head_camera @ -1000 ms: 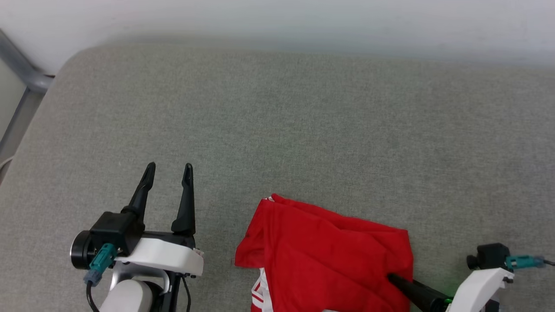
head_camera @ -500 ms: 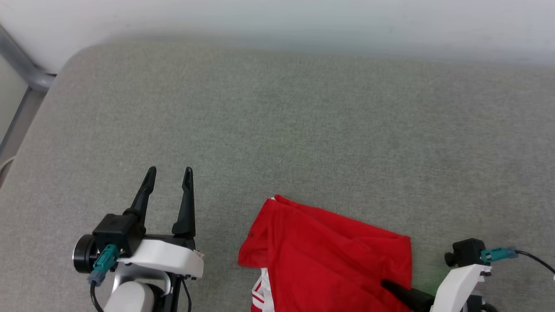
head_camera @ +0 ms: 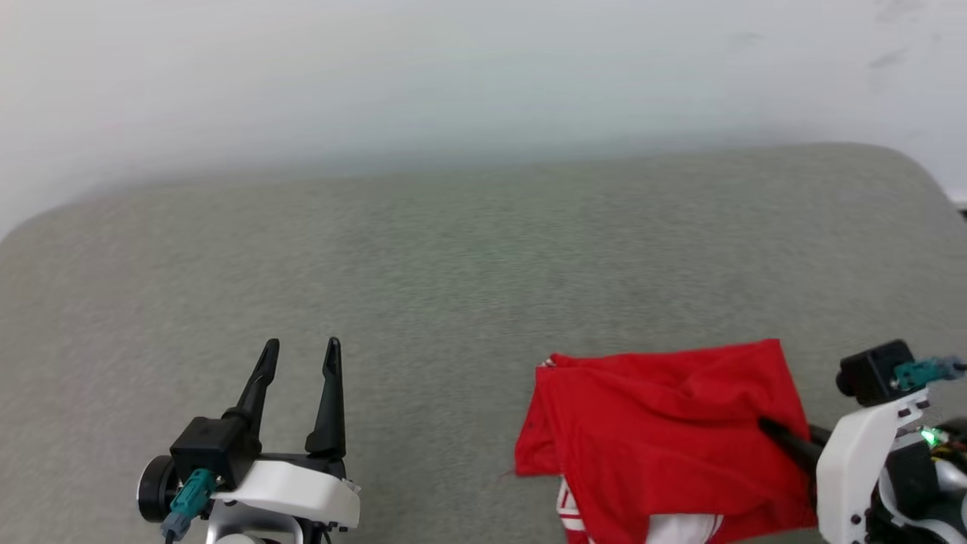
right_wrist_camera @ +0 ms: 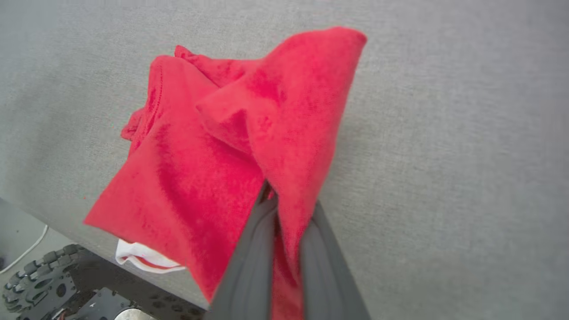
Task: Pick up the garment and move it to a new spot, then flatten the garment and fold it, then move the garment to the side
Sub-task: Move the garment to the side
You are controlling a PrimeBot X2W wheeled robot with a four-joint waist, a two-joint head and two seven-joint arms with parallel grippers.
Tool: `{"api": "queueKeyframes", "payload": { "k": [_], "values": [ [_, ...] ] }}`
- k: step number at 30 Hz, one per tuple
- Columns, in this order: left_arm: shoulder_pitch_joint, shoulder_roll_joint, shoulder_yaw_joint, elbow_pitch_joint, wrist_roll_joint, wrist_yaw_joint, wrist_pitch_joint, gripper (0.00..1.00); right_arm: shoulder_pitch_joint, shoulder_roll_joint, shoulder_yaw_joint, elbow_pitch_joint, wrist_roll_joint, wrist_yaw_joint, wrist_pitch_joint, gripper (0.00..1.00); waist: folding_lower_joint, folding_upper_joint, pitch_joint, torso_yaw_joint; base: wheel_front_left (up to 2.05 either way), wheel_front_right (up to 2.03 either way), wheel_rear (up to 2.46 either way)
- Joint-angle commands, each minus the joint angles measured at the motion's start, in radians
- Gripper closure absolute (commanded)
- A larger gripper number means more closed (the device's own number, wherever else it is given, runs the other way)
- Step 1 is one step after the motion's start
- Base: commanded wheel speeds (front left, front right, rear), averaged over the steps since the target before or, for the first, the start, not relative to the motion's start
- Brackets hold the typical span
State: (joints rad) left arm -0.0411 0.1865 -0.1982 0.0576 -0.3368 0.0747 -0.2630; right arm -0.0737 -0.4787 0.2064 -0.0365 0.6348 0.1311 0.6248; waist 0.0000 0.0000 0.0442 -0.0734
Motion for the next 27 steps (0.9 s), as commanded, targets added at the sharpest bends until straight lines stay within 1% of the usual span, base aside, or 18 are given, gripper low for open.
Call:
{"api": "queueKeyframes", "payload": {
  "k": [1,5,7,10,13,15,19,23,27],
  "values": [
    [0.009,0.000,0.003,-0.006,0.007,0.000,-0.002,0.00,-0.016,-0.008,0.003,-0.009,-0.009,-0.001,0.007,1.00,0.0000,0.0000,-0.024,-0.088,0.00,0.00,0.00],
    [-0.003,-0.008,0.010,-0.024,0.017,-0.005,-0.002,0.00,-0.083,-0.047,0.011,-0.049,-0.064,-0.001,0.031,1.00,0.0000,0.0000,0.008,-0.186,0.00,0.00,0.00],
    [-0.023,-0.005,0.013,-0.039,0.024,-0.009,-0.002,0.00,-0.132,-0.056,0.020,-0.055,-0.083,-0.001,0.032,1.00,0.0000,0.0000,0.043,-0.233,0.00,0.00,0.00],
    [-0.062,0.011,0.009,-0.059,0.038,-0.018,-0.002,0.00,-0.223,-0.061,0.036,-0.036,-0.104,-0.001,0.008,1.00,0.0000,0.0000,0.114,-0.293,0.00,0.00,0.00],
    [-0.116,0.028,-0.001,-0.087,0.059,-0.028,0.014,0.00,-0.309,-0.064,0.042,0.010,-0.128,-0.001,-0.034,1.00,0.0000,0.0000,0.194,-0.334,0.00,0.00,0.00],
    [-0.162,0.044,-0.011,-0.109,0.075,-0.038,0.032,0.00,-0.356,-0.070,0.029,0.052,-0.145,-0.001,-0.069,1.00,0.0000,0.0000,0.251,-0.348,0.00,0.00,0.00],
    [-0.248,0.067,-0.038,-0.154,0.102,-0.060,0.070,0.00,-0.440,-0.087,-0.023,0.163,-0.166,-0.001,-0.142,1.00,0.0000,0.0000,0.352,-0.353,0.00,0.00,0.00],
    [-0.317,0.084,-0.055,-0.200,0.125,-0.075,0.106,0.00,-0.509,-0.112,-0.069,0.281,-0.191,-0.001,-0.214,1.00,0.0000,0.0000,0.442,-0.345,0.00,0.00,0.00],
    [-0.367,0.097,-0.068,-0.237,0.138,-0.084,0.140,0.00,-0.577,-0.141,-0.136,0.395,-0.216,-0.001,-0.287,1.00,0.0000,0.0000,0.524,-0.326,0.00,0.00,0.00]
  ]
}}
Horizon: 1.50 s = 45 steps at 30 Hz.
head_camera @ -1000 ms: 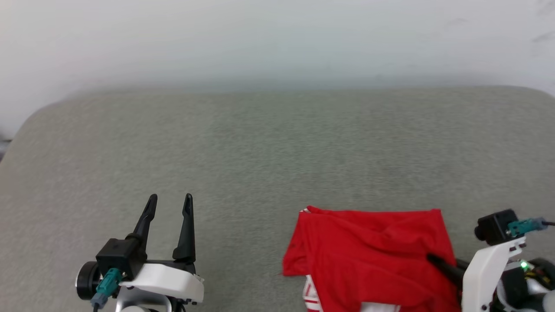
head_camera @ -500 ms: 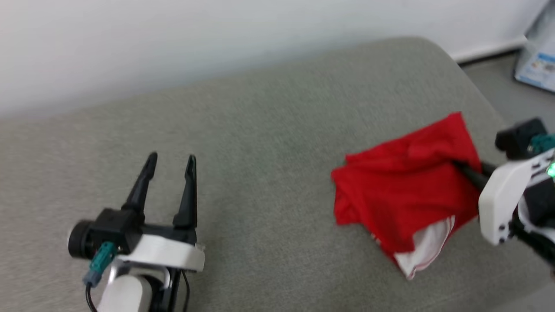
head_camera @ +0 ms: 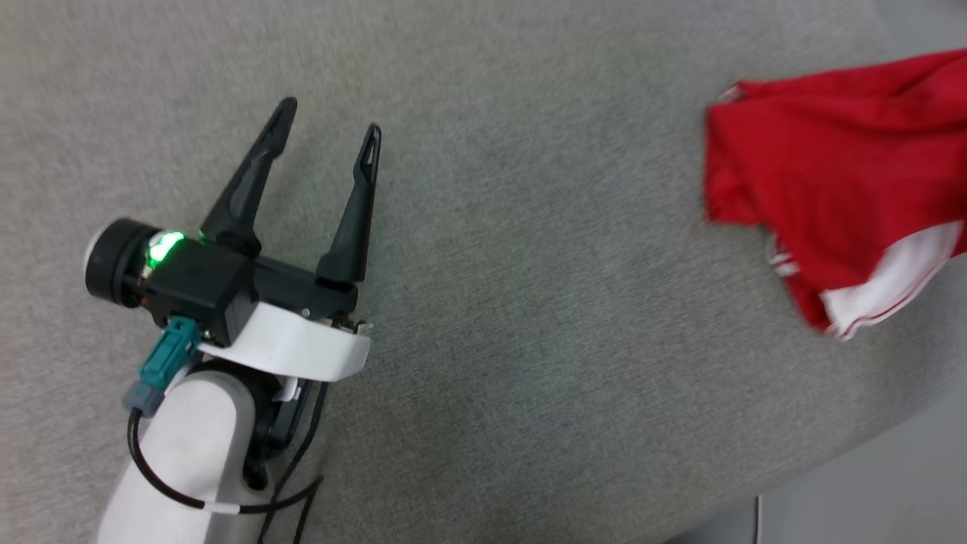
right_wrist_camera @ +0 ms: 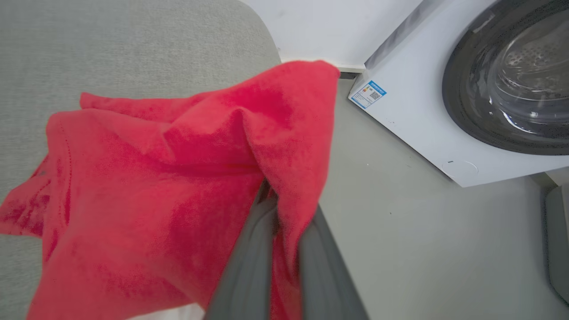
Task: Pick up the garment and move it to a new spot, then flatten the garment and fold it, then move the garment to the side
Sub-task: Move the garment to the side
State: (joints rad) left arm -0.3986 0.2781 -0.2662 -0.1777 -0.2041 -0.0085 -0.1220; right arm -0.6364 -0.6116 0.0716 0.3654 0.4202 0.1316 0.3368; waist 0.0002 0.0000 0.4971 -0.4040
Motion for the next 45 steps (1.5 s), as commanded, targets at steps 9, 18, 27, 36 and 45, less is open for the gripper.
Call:
{"api": "queueKeyframes", "payload": {
  "k": [9,18,27,36,45],
  "values": [
    [-0.099,0.023,-0.014,-0.049,0.025,-0.015,0.036,0.00,-0.132,-0.012,-0.138,0.234,-0.063,-0.002,-0.137,1.00,-0.0002,0.0000,0.190,0.044,0.00,0.00,0.00],
    [-0.145,0.005,-0.041,-0.033,0.028,-0.019,0.017,0.00,-0.191,0.025,-0.139,0.414,-0.077,-0.002,-0.278,0.00,-0.0002,0.0000,0.195,0.076,0.00,0.00,0.00],
    [-0.040,-0.033,-0.036,0.069,-0.020,0.011,-0.072,0.00,-0.176,-0.006,-0.180,0.548,-0.168,-0.002,-0.485,0.00,-0.0002,0.0000,0.001,0.131,0.00,0.00,0.00],
    [0.117,-0.069,-0.002,0.146,-0.075,0.060,-0.121,0.00,-0.022,0.041,-0.159,0.451,-0.154,-0.002,-0.577,0.00,-0.0002,0.0000,-0.202,0.204,0.00,0.00,0.00],
    [0.242,-0.088,0.040,0.208,-0.114,0.086,-0.139,0.00,0.243,0.210,-0.179,0.218,-0.153,-0.002,-0.586,0.00,-0.0002,0.0000,-0.340,0.282,0.00,0.00,0.00]
  ]
}}
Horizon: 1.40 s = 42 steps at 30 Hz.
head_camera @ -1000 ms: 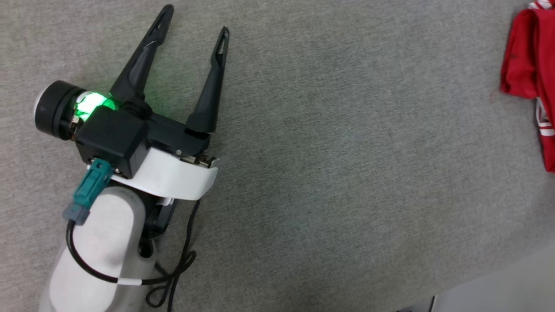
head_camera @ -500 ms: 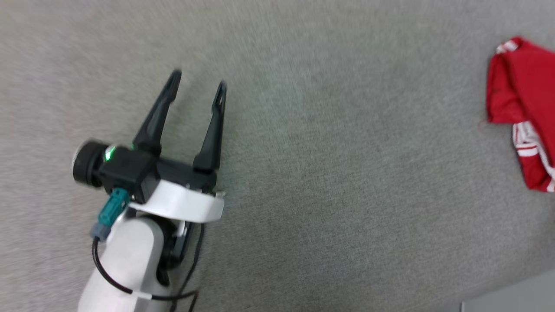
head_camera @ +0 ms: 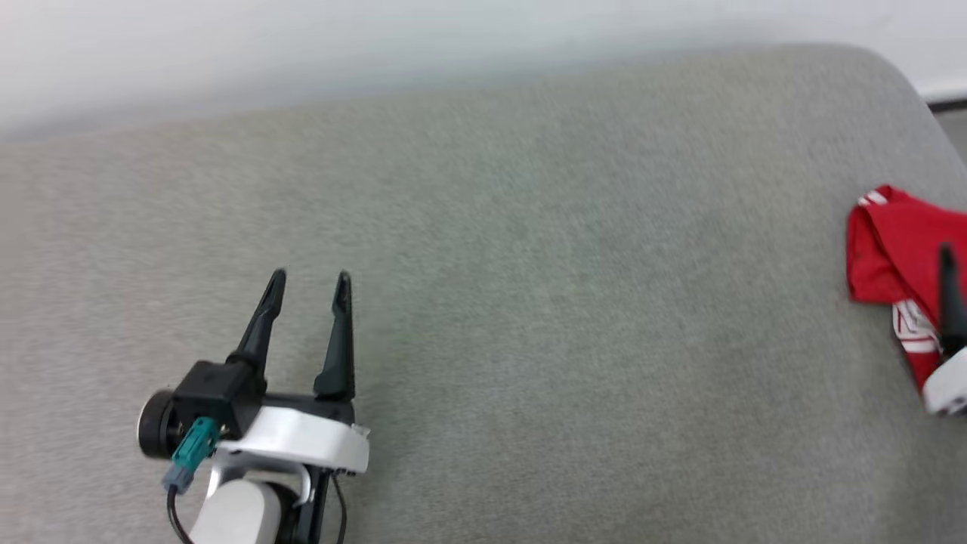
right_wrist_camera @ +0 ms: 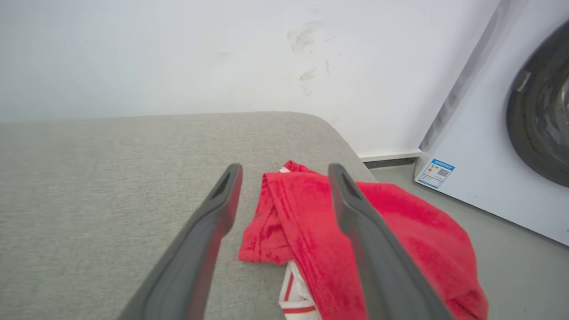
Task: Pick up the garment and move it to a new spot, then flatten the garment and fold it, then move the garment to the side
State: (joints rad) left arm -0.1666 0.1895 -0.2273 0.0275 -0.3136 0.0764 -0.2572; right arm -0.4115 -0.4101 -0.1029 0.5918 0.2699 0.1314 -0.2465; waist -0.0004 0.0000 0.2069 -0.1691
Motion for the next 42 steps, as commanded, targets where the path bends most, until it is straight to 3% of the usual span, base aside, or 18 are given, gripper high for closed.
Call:
{"api": "queueKeyframes", "payload": {
  "k": [1,16,29,42],
  "values": [
    [0.022,-0.001,0.004,0.009,-0.006,0.001,-0.005,0.00,0.048,0.032,-0.005,-0.040,-0.006,-0.002,0.005,0.00,0.0004,0.0000,-0.062,0.057,0.00,0.00,0.00],
    [0.160,0.006,0.074,0.048,0.000,0.018,-0.009,0.00,0.360,0.280,0.067,-0.463,-0.057,-0.002,0.122,0.00,0.0004,0.0000,-0.201,0.162,0.00,0.00,0.00],
    [0.246,0.032,0.067,0.061,0.020,0.014,-0.009,0.00,0.564,0.341,0.020,-0.739,-0.131,-0.001,0.230,0.00,0.0004,0.0000,-0.269,0.170,0.00,0.00,0.00],
    [0.260,0.040,0.059,0.088,0.013,0.009,-0.008,0.00,0.629,0.360,0.019,-0.830,-0.156,-0.001,0.273,0.00,0.0004,0.0000,-0.282,0.169,0.00,0.00,0.00]
  ]
}}
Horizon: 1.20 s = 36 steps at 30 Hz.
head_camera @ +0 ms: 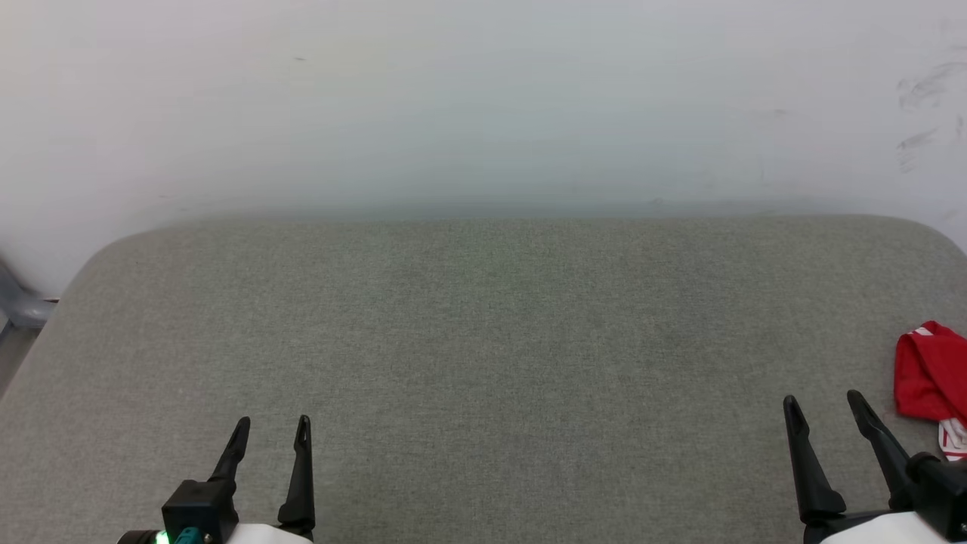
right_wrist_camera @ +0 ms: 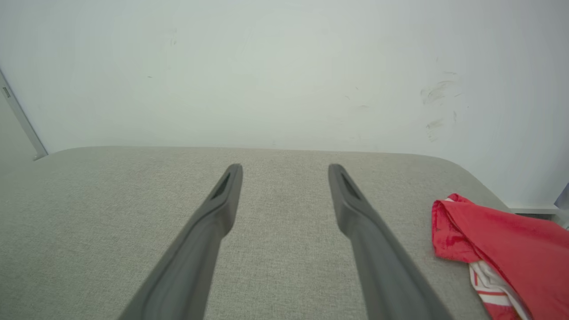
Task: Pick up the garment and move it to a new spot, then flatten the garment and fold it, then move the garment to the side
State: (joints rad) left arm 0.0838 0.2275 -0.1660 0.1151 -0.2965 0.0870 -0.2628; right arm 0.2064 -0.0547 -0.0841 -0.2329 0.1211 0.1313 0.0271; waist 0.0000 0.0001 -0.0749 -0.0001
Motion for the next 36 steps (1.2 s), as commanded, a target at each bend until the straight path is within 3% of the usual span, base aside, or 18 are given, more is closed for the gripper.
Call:
{"api": "queueKeyframes", "payload": {
  "k": [1,16,17,36],
  "values": [
    [0.008,0.001,-0.004,0.000,-0.004,-0.001,-0.002,0.00,0.012,0.006,0.000,-0.006,-0.007,-0.001,0.000,0.00,0.0000,-0.0001,-0.001,0.000,0.00,0.00,0.00],
    [-0.012,0.004,-0.011,0.007,-0.019,-0.003,0.001,0.00,0.018,0.007,-0.003,-0.004,0.027,-0.001,0.000,0.00,0.0000,-0.0001,-0.003,-0.003,0.00,0.00,0.00],
    [-0.004,0.005,-0.013,0.009,-0.018,-0.001,0.001,1.00,0.005,0.001,-0.002,-0.001,0.024,0.000,0.000,1.00,0.0000,-0.0001,-0.003,-0.003,0.00,0.00,0.00],
    [-0.042,-0.039,0.049,0.050,-0.304,-0.049,0.086,1.00,-0.065,-0.013,0.013,0.119,0.365,0.000,0.004,1.00,0.0000,-0.0001,0.008,-0.003,0.00,0.00,0.00]
  ]
}}
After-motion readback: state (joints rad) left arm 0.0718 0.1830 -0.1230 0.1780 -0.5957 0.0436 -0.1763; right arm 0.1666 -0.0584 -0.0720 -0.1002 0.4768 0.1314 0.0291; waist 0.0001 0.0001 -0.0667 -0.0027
